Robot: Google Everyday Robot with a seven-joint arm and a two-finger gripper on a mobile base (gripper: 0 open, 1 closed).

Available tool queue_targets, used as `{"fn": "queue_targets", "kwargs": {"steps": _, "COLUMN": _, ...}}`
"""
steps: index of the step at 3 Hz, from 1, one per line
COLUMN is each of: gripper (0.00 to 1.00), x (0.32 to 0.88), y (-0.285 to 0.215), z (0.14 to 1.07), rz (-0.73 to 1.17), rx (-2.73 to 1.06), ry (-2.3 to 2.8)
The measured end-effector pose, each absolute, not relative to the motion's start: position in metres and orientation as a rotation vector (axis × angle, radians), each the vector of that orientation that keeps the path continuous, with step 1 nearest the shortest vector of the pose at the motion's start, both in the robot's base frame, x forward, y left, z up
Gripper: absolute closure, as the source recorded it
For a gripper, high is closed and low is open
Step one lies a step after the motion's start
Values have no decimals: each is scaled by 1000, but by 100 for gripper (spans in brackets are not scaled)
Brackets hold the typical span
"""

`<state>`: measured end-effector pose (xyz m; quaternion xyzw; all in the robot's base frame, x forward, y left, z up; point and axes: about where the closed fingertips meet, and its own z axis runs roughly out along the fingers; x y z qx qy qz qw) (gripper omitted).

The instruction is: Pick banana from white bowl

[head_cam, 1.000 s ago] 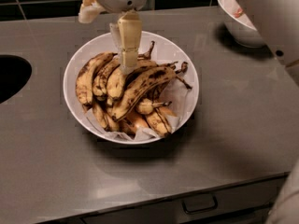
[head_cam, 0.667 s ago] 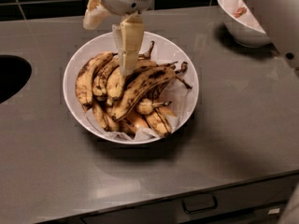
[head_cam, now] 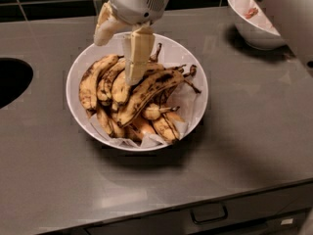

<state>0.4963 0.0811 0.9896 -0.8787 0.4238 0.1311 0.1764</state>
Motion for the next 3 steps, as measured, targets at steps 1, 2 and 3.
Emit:
{"fn": "queue_targets", "kwargs": {"steps": 1, "gripper": 25, "x": 494, "y": 78, "z": 986, "rz": 397, "rx": -2487, "ry": 1213}}
{"fn": "queue_targets", "kwargs": {"steps": 2, "gripper": 25, "x": 495, "y": 77, "z": 984, "rz": 421, "rx": -2495, "ry": 1224}}
{"fn": "queue_targets", "kwargs": {"steps": 3, "gripper": 25, "x": 501, "y": 79, "z": 982, "rz": 444, "rx": -2491, "ry": 1230}}
